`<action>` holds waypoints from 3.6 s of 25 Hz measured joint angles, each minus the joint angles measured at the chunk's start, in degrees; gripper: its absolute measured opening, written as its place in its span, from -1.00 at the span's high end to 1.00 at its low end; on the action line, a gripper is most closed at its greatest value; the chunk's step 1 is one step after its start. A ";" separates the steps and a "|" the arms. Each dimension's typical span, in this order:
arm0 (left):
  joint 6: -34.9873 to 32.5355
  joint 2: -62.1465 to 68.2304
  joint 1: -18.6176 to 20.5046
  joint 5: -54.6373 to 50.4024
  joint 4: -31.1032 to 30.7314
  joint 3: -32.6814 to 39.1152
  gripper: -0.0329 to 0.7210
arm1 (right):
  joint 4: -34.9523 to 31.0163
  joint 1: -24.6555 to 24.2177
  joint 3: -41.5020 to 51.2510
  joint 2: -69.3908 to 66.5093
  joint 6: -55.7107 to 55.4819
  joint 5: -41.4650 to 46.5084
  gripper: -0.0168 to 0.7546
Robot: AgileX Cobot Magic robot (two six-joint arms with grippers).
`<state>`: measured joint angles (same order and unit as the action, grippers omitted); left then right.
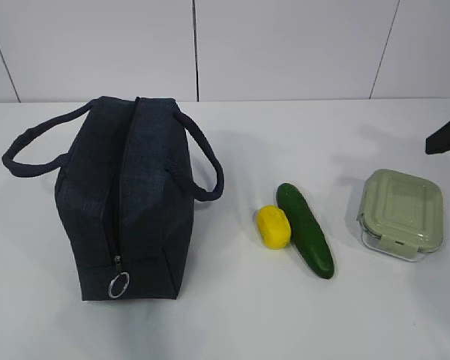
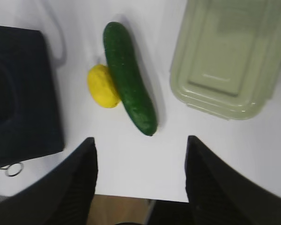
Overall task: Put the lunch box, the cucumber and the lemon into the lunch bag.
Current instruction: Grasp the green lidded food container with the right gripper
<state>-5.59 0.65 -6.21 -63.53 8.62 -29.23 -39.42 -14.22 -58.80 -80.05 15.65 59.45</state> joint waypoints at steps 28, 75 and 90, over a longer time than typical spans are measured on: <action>0.00 0.00 0.00 0.00 0.00 0.00 0.28 | -22.41 -23.03 2.35 -24.48 37.57 8.30 -0.19; 0.00 0.00 0.00 0.00 0.00 0.00 0.28 | -37.04 -23.71 2.24 -42.59 55.87 7.15 -0.58; 0.00 0.00 0.00 0.00 0.00 0.00 0.28 | -37.62 -21.49 -0.42 -44.04 57.46 7.03 -0.58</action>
<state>-5.59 0.65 -6.21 -63.53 8.62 -29.23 -77.04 -35.71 -59.22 -124.09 73.11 66.48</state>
